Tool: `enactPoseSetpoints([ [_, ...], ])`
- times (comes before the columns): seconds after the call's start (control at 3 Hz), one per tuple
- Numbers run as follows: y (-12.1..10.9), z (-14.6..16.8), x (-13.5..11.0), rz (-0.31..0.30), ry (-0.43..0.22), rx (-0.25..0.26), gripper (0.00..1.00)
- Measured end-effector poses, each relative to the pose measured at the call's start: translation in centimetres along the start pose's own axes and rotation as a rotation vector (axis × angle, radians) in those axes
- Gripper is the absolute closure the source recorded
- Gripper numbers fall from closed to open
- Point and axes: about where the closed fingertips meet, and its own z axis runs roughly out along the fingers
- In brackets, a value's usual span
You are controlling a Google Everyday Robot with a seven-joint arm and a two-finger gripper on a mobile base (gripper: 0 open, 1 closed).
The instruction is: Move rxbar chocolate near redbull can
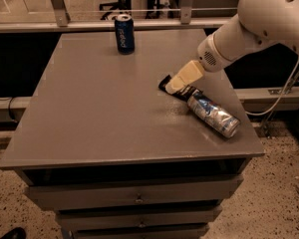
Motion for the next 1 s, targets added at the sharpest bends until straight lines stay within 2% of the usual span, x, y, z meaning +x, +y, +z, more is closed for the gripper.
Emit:
enactPoseSetpoints([
  [0.33,-1.64,-1.3,-0.41,-0.022,-0.116,-0.018,0.0],
  [0.67,-1.51,-1.43,-0.15,-0.078,-0.118,-0.017,0.0],
  [1.0,-1.24,-1.29,0.03,-0.09,-0.115,-0.015,0.0],
])
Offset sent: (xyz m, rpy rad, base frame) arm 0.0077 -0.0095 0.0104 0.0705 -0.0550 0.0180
